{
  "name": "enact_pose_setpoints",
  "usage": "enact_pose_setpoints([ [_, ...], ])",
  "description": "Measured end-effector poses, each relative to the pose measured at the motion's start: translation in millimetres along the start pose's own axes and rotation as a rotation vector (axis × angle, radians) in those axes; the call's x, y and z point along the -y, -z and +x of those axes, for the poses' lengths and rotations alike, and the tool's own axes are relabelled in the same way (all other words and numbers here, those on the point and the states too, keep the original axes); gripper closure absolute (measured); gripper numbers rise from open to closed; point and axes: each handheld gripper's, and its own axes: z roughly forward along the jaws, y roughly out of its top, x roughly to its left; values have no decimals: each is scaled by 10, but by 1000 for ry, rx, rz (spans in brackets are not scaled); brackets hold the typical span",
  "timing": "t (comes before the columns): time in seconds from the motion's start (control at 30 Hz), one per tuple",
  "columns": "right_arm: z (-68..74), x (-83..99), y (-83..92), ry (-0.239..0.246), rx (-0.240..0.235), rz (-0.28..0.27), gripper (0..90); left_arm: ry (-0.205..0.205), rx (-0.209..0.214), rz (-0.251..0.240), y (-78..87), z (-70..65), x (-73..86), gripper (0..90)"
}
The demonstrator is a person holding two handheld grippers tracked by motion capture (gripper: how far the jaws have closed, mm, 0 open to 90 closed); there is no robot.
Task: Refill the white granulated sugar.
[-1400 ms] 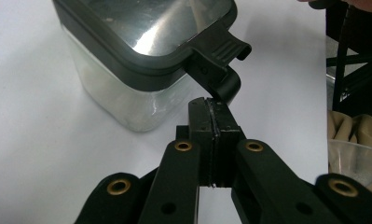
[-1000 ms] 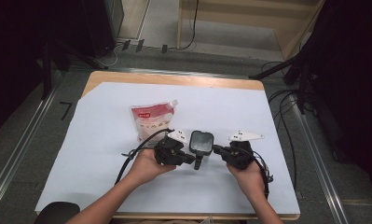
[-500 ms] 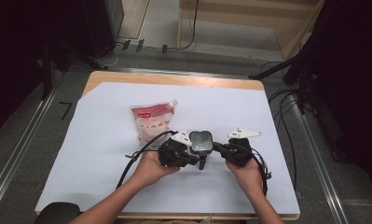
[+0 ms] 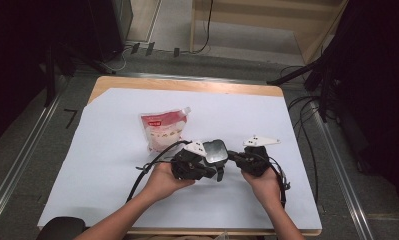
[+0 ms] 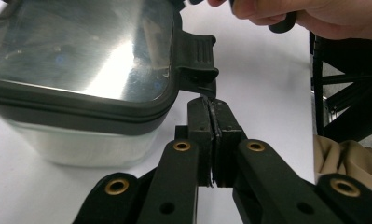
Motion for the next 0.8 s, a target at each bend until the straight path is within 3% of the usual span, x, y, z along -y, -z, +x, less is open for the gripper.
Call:
enact_pose_setpoints([
  [0.27, 102, 24, 237, 14, -11, -24, 900, -36, -1, 13, 217, 24, 8, 845],
  [0.4, 156, 57, 338, 13, -14, -29, 900, -59, -3, 26, 321, 14, 22, 767],
  [0.53, 247, 75, 460, 4, -17, -44, 900, -45, -14, 11, 405, 46, 39, 649],
  [0.8, 419, 160, 376, 47, -48, -7, 900, -37, -27, 16, 500, 161, 81, 533],
])
